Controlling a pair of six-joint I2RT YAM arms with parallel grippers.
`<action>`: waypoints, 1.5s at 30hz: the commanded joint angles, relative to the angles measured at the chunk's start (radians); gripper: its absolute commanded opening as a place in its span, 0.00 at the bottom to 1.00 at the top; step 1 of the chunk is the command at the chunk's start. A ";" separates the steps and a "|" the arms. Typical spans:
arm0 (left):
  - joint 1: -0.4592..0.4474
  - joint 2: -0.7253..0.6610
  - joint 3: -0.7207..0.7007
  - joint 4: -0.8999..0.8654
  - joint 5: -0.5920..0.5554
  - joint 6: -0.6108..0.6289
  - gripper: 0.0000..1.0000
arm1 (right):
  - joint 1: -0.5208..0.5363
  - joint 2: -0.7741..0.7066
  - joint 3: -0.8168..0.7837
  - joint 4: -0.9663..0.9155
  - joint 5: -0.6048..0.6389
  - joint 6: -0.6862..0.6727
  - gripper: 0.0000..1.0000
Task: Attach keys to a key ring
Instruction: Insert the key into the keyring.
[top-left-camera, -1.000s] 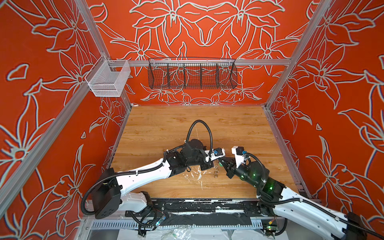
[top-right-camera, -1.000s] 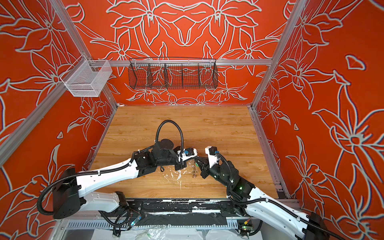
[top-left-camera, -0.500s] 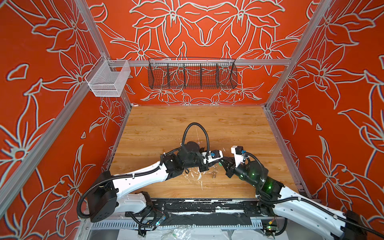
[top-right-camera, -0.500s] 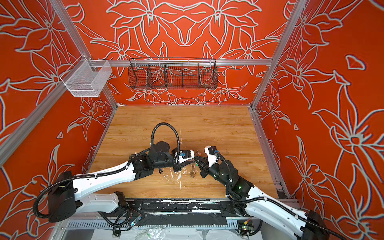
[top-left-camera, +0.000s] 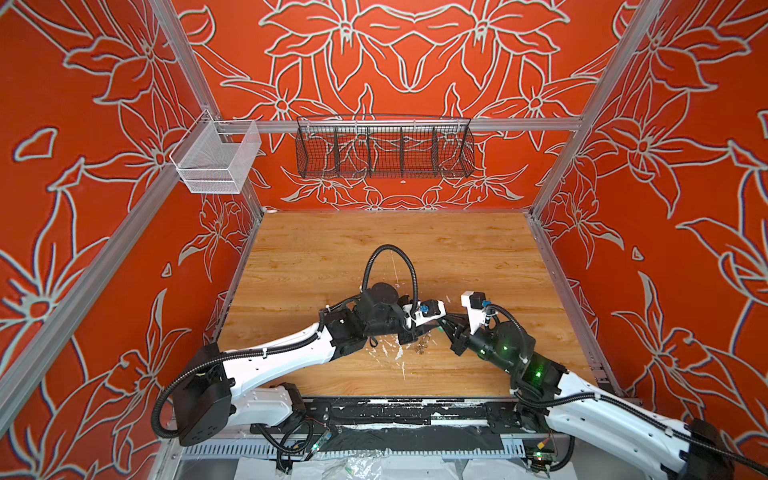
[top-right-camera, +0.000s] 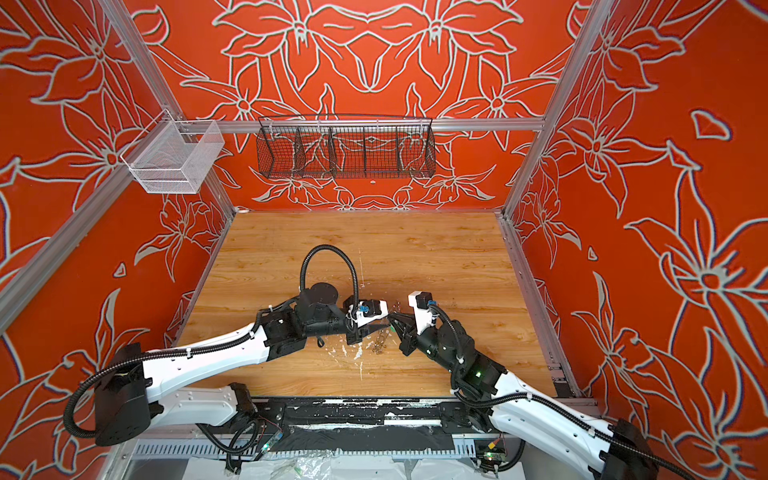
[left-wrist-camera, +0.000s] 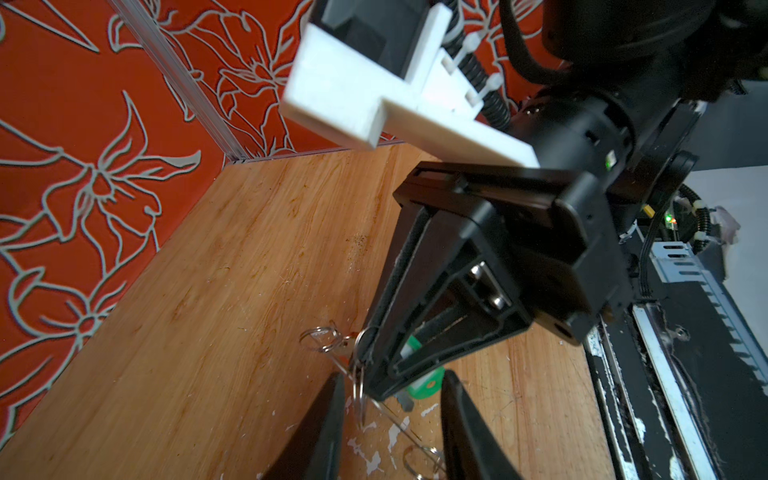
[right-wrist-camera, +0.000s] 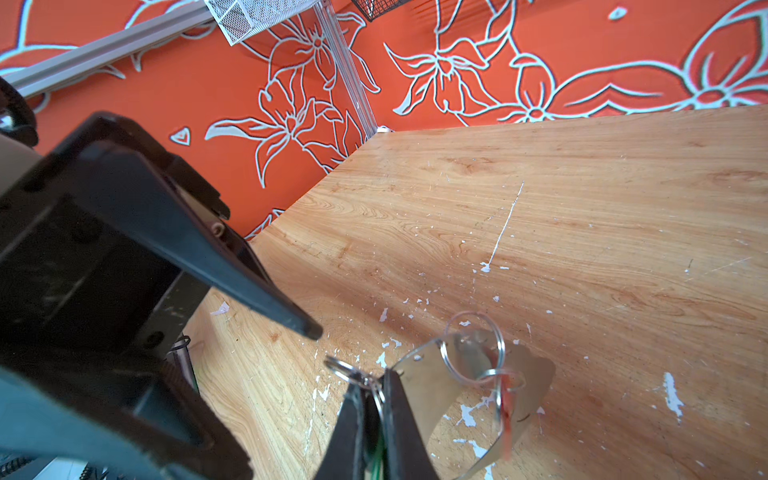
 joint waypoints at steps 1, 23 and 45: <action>-0.006 0.002 0.030 -0.008 0.027 0.001 0.39 | -0.001 0.009 0.008 0.063 -0.006 0.007 0.00; -0.006 0.102 0.136 -0.130 0.014 -0.002 0.19 | 0.000 0.053 0.012 0.102 -0.039 0.007 0.00; -0.005 0.034 0.068 -0.059 0.018 0.011 0.00 | -0.001 0.026 -0.013 0.090 0.024 0.003 0.00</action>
